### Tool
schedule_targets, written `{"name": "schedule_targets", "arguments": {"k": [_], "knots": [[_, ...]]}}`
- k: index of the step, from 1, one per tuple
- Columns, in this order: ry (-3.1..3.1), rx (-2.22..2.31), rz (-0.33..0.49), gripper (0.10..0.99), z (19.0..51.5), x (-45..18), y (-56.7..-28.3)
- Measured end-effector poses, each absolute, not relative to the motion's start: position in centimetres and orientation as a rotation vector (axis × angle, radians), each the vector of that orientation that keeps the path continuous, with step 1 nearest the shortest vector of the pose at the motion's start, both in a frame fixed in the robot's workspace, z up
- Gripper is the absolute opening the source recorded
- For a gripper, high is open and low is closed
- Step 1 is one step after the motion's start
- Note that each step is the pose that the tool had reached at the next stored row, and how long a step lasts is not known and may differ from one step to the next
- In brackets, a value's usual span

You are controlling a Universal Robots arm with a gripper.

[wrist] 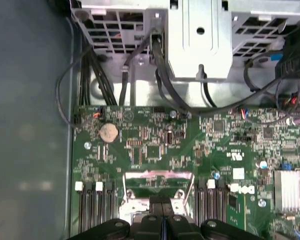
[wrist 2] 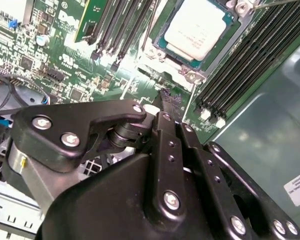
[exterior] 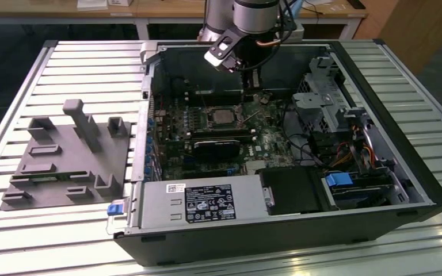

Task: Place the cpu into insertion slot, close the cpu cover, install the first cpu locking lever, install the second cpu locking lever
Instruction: 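Close the cpu cover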

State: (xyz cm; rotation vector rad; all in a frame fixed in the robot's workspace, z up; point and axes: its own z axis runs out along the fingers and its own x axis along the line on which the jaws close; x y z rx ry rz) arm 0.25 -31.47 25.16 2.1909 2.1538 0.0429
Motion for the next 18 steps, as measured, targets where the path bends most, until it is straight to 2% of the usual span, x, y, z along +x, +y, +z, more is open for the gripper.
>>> {"name": "schedule_targets", "arguments": {"k": [18], "knots": [[2.154, 2.191, 0.042, 0.102, 25.98, 1.18, -31.46]]}}
